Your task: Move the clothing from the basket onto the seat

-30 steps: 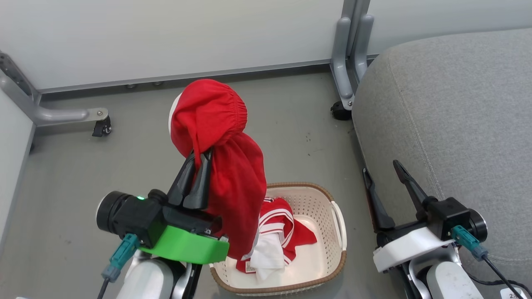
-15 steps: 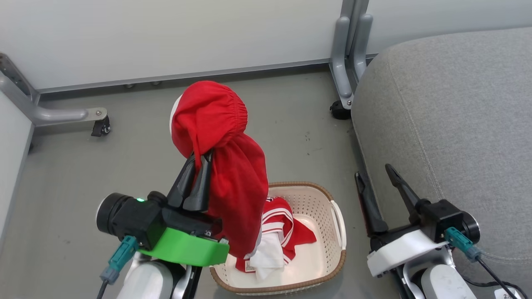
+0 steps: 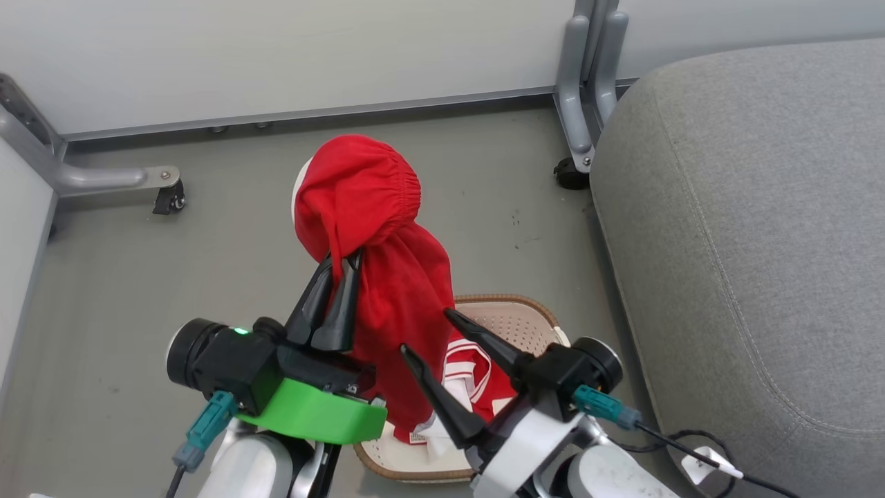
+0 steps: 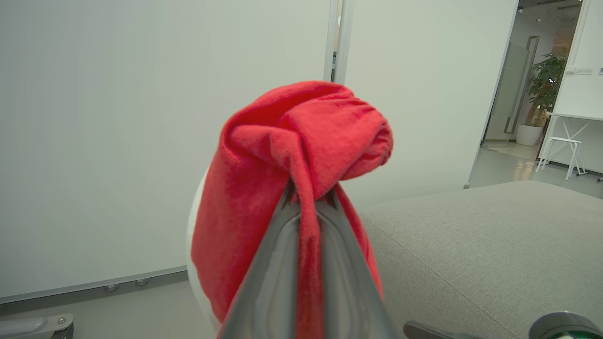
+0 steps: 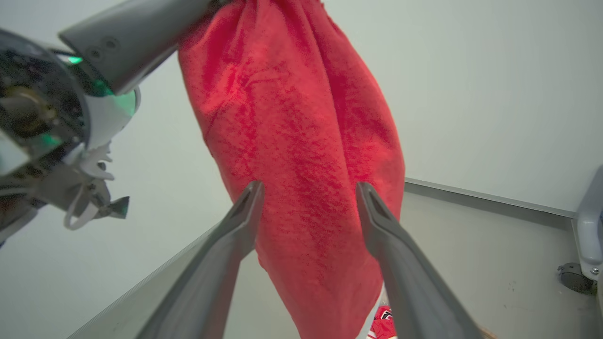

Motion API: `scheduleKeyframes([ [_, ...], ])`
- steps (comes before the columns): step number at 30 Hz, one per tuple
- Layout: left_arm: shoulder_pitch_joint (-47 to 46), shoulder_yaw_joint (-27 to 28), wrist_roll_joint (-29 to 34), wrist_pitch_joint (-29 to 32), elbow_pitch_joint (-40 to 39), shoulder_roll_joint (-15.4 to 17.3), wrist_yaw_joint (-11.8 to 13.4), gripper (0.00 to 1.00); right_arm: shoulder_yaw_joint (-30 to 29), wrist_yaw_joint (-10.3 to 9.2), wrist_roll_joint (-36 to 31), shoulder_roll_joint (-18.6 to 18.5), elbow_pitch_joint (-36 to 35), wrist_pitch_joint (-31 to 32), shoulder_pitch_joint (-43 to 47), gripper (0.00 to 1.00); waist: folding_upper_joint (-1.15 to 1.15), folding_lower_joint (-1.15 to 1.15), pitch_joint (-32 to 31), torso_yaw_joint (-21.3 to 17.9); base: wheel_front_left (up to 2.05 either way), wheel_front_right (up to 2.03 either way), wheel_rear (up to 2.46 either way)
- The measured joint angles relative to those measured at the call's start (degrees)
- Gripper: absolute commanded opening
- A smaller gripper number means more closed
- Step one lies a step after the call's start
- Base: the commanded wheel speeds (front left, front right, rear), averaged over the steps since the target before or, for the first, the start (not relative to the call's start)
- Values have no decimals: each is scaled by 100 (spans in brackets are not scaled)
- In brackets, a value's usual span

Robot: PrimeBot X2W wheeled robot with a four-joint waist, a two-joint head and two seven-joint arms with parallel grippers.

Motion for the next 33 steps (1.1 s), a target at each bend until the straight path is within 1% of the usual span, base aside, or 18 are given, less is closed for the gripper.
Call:
scheduleKeyframes([
  [3,-43,-12,0,11,9,2,0,0,364,0,200,0,156,-71,-281,100,0,0,41,29,0,0,0],
  [7,-63,-91,1,27,15,-1,-5,0,666,0,313,0,438,-196,-634,100,0,0,73,72,0,0,0],
  [13,-103,-205,2,31,33,-29,-45,0,898,0,402,-2,810,-393,-1115,100,0,0,79,113,0,0,0],
  [22,-121,-342,1,46,41,-48,-56,0,1033,0,568,-3,1116,-576,-1489,100,0,0,83,144,0,0,0],
  [23,-122,-348,0,46,40,-48,-56,0,1040,0,595,-3,1134,-581,-1522,94,0,0,87,144,0,0,0],
  [24,-122,-355,-1,46,40,-48,-56,0,1049,0,606,-3,1161,-588,-1540,49,0,0,89,145,0,0,0],
  [25,-124,-360,-3,46,40,-48,-57,0,1055,0,612,-2,1187,-590,-1545,14,0,0,92,146,0,0,0],
  [26,-125,-367,-7,47,40,-48,-57,0,1055,0,624,-4,1214,-601,-1557,0,0,0,95,148,0,0,0],
  [33,-127,-380,-20,45,48,-42,-55,0,1094,0,703,-3,1294,-633,-1639,0,0,0,106,154,0,0,0],
])
